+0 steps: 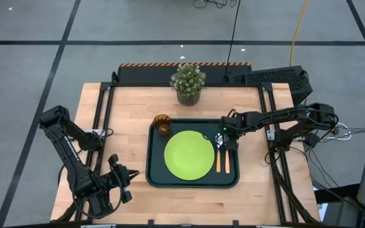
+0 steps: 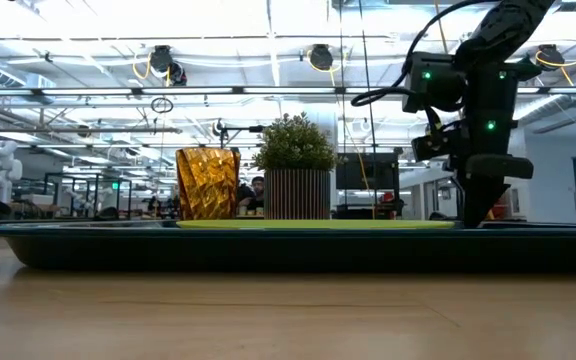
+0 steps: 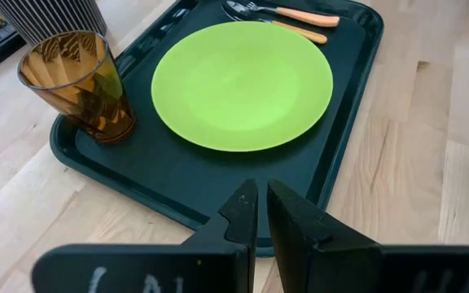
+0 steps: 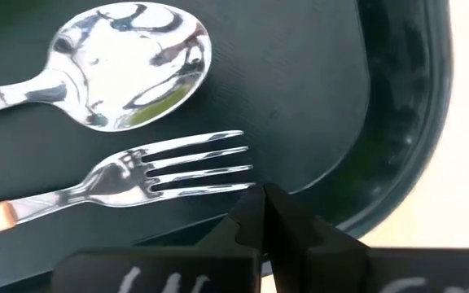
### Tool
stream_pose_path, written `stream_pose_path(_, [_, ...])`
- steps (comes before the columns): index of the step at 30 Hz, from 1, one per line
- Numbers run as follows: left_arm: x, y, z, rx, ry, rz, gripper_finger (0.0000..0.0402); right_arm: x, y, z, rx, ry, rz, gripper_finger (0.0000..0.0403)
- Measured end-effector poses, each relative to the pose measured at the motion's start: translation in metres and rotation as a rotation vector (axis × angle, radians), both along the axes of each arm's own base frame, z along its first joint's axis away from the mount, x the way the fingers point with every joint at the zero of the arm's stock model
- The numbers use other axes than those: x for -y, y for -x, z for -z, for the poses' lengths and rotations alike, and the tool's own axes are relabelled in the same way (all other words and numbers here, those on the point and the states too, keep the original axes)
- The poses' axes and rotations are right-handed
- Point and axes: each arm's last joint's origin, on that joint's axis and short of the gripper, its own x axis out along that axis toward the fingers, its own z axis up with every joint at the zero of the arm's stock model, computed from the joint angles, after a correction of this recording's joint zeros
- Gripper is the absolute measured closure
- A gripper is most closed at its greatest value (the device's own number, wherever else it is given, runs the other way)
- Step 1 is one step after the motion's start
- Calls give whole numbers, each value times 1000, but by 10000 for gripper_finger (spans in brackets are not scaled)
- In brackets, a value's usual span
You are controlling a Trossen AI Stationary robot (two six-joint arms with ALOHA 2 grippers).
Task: Pick and place plate/cup/fork/spoon on tray
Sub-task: Adjust the fork on the serving tray, then return to Home Position
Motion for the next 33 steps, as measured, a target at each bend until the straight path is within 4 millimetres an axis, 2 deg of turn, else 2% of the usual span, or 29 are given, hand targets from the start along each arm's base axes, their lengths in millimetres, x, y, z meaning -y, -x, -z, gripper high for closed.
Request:
stream_pose_path(4, [0,0,0,-3,-6,3,366,1,2,-8,25,45,-2,403])
stream_pose_path(8, [0,0,0,-5,-9,3,366,1,8,-28,70,108,6,403])
stream_pose_path(12, [-1,0,0,-6,-11,3,366,-1,20,-48,114,113,51,403])
stream_pose_path(18, [-1,0,0,-7,-15,4,366,-9,39,-62,136,96,101,403])
stream_pose_path(22, [-2,4,-2,56,-103,10,366,-18,38,-78,313,110,37,403])
stream_pose_path(27, [-12,30,-19,320,-258,9,366,-26,44,-114,672,94,-86,403])
stream_pose_path(30, [-27,52,-23,485,-286,46,366,-32,57,-137,886,40,-181,403])
stream_pose_path(33, [-52,69,-18,609,-253,71,366,-36,73,-150,1004,19,-235,403])
